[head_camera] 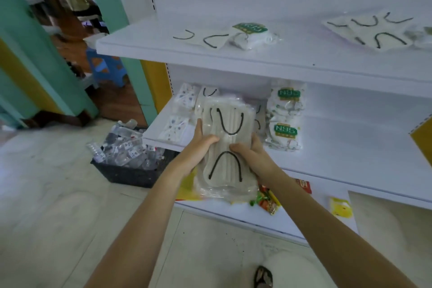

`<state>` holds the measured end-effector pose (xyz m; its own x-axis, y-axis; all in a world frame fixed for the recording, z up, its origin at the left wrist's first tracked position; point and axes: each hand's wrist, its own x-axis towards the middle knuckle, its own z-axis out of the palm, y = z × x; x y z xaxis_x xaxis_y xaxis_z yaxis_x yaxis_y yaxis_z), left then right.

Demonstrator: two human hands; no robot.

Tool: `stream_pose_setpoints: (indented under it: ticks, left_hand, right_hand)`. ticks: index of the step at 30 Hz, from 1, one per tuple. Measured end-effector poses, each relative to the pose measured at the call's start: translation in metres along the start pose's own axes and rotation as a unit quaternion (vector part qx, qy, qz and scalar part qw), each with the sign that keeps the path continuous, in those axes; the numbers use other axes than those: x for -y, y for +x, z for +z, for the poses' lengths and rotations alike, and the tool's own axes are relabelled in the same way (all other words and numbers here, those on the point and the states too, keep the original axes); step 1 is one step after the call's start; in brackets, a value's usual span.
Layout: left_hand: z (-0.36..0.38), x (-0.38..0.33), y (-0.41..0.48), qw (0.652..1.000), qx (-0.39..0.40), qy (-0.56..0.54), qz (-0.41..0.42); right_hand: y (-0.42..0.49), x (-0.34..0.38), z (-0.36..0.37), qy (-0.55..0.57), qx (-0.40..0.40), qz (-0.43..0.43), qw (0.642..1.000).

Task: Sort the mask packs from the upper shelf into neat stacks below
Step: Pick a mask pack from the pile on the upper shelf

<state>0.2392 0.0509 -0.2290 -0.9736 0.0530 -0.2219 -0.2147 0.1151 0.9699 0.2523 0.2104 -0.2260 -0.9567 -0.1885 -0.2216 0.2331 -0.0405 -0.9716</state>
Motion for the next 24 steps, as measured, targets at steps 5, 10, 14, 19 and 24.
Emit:
stream_pose_setpoints:
  ticks: [5, 10, 14, 19, 24]
  left_hand:
    - [-0.006, 0.053, 0.007, 0.985, 0.036, -0.013, -0.17]
    - [0.011, 0.058, 0.044, 0.985, -0.02, -0.05, -0.165]
    - [0.03, 0.053, 0.115, 0.992, -0.048, -0.007, -0.113]
    - [0.064, 0.06, 0.215, 0.995, -0.009, 0.068, -0.066]
    - [0.096, 0.075, 0.319, 0.995, -0.009, 0.095, -0.022]
  right_hand:
    - [0.017, -0.051, -0.002, -0.017, -0.026, 0.061, 0.998]
    - [0.05, -0.065, -0.017, 0.005, -0.063, 0.098, 0.993]
    - [0.091, -0.068, -0.044, 0.028, -0.095, 0.104, 0.99]
    - [0.168, -0.078, -0.089, -0.078, -0.132, 0.038, 0.987]
    - [0.26, -0.088, -0.13, -0.255, -0.153, 0.001, 0.955]
